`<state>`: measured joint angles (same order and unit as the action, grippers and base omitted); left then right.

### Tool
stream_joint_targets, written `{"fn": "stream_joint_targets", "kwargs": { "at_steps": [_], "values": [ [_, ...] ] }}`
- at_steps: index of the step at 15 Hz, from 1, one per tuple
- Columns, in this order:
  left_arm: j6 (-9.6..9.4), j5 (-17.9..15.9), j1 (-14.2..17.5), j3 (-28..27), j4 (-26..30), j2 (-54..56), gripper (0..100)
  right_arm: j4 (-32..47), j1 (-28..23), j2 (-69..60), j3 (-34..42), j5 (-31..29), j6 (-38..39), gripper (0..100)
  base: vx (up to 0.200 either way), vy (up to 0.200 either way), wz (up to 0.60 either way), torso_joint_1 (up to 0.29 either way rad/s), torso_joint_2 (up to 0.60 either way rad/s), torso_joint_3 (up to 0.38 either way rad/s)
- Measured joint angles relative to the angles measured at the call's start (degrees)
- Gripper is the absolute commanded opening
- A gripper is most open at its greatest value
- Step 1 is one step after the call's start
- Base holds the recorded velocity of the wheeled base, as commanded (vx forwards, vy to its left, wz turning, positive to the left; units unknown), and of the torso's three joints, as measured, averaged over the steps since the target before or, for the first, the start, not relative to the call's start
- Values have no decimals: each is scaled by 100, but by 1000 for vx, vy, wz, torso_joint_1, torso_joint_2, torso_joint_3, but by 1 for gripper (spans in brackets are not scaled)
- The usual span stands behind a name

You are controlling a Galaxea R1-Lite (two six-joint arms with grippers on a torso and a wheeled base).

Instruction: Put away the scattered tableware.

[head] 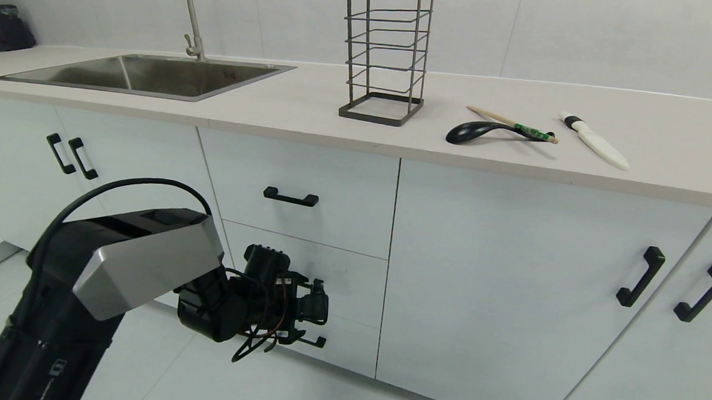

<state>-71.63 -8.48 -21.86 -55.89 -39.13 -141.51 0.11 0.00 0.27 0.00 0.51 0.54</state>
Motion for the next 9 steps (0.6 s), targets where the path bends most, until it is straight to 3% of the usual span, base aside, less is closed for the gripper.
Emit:
{"fn": "stream_joint_targets", "kwargs": {
  "at_steps": [9],
  "values": [
    [-2,91,-68,664,65,280,100,2,0,0,0,0,0,0,0,0,0,0,0,0]
  ]
}}
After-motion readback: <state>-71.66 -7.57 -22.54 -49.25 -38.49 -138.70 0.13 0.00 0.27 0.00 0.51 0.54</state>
